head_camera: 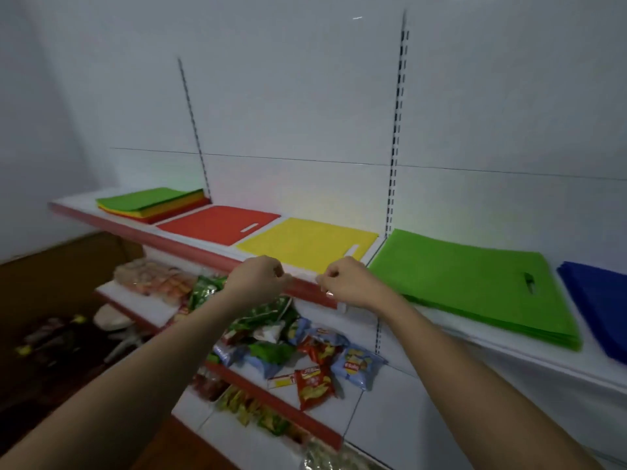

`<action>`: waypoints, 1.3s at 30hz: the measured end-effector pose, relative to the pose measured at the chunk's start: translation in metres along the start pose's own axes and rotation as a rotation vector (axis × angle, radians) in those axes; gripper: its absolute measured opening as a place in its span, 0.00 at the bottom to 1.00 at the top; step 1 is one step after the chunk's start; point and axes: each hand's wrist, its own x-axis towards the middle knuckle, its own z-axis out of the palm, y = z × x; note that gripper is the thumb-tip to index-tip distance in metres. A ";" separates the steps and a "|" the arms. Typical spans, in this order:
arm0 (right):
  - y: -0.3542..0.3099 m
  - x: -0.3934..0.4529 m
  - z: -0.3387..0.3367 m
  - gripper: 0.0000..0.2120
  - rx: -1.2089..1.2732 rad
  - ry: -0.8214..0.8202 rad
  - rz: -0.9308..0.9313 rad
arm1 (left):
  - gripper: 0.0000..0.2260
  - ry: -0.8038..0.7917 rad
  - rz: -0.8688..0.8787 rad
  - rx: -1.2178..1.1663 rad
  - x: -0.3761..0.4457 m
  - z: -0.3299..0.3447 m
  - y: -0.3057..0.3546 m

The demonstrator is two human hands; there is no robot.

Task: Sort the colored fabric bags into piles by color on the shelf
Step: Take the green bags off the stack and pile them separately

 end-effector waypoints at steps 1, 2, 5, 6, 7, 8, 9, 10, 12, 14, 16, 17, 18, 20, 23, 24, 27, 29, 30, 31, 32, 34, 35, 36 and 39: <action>-0.014 0.003 0.016 0.18 0.022 -0.023 -0.042 | 0.13 0.028 -0.044 0.016 -0.010 -0.010 -0.013; -0.027 0.007 0.030 0.18 0.040 -0.046 -0.077 | 0.12 0.060 -0.085 0.027 -0.020 -0.020 -0.027; -0.069 0.017 0.064 0.18 0.019 -0.100 -0.159 | 0.13 0.134 -0.181 0.036 -0.048 -0.045 -0.069; -0.084 0.023 0.073 0.18 0.002 -0.117 -0.179 | 0.14 0.146 -0.211 0.019 -0.057 -0.053 -0.084; -0.098 0.027 0.082 0.18 -0.023 -0.130 -0.200 | 0.15 0.159 -0.233 0.006 -0.066 -0.059 -0.099; -0.113 0.032 0.090 0.17 -0.053 -0.138 -0.222 | 0.15 0.170 -0.254 0.007 -0.075 -0.066 -0.114; -0.128 0.037 0.098 0.17 -0.088 -0.146 -0.245 | 0.14 0.179 -0.278 0.020 -0.083 -0.073 -0.130; -0.143 0.042 0.107 0.17 -0.126 -0.153 -0.268 | 0.13 0.180 -0.309 0.032 -0.091 -0.080 -0.146; -0.173 0.051 0.126 0.17 -0.192 -0.167 -0.312 | 0.12 0.161 -0.368 0.029 -0.106 -0.092 -0.179; -0.203 0.060 0.150 0.16 -0.226 -0.168 -0.346 | 0.13 0.146 -0.411 0.047 -0.118 -0.103 -0.216; -0.233 0.070 0.178 0.16 -0.261 -0.187 -0.363 | 0.14 0.140 -0.460 0.074 -0.132 -0.113 -0.255; -0.249 0.077 0.192 0.16 -0.284 -0.201 -0.368 | 0.14 0.138 -0.482 0.085 -0.139 -0.118 -0.274; -0.264 0.085 0.208 0.15 -0.305 -0.218 -0.372 | 0.14 0.126 -0.502 0.095 -0.145 -0.122 -0.293; -0.294 0.100 0.240 0.14 -0.335 -0.234 -0.389 | 0.14 0.108 -0.534 0.096 -0.155 -0.133 -0.329; -0.339 0.119 0.280 0.16 -0.316 -0.224 -0.433 | 0.14 0.112 -0.558 0.056 -0.165 -0.151 -0.376; -0.353 0.125 0.291 0.15 -0.294 -0.226 -0.439 | 0.14 0.123 -0.560 0.051 -0.166 -0.157 -0.391; -0.384 0.144 0.317 0.09 -0.267 -0.234 -0.431 | 0.14 0.152 -0.567 0.051 -0.164 -0.173 -0.433; -0.399 0.161 0.332 0.10 -0.251 -0.237 -0.423 | 0.14 0.161 -0.576 0.048 -0.158 -0.181 -0.460; -0.405 0.170 0.340 0.11 -0.248 -0.234 -0.423 | 0.14 0.167 -0.578 0.043 -0.152 -0.184 -0.472; -0.409 0.179 0.346 0.11 -0.248 -0.234 -0.425 | 0.14 0.176 -0.580 0.033 -0.147 -0.186 -0.483; -0.412 0.190 0.353 0.11 -0.248 -0.235 -0.423 | 0.14 0.177 -0.584 0.018 -0.140 -0.187 -0.494; -0.414 0.213 0.365 0.12 -0.247 -0.235 -0.414 | 0.14 0.168 -0.588 -0.014 -0.125 -0.186 -0.516; -0.414 0.226 0.372 0.13 -0.241 -0.236 -0.407 | 0.13 0.162 -0.588 -0.025 -0.117 -0.185 -0.526; -0.414 0.238 0.378 0.14 -0.237 -0.236 -0.400 | 0.13 0.159 -0.587 -0.041 -0.108 -0.184 -0.536; -0.413 0.275 0.391 0.16 -0.189 -0.210 -0.392 | 0.13 0.194 -0.557 -0.116 -0.078 -0.185 -0.566</action>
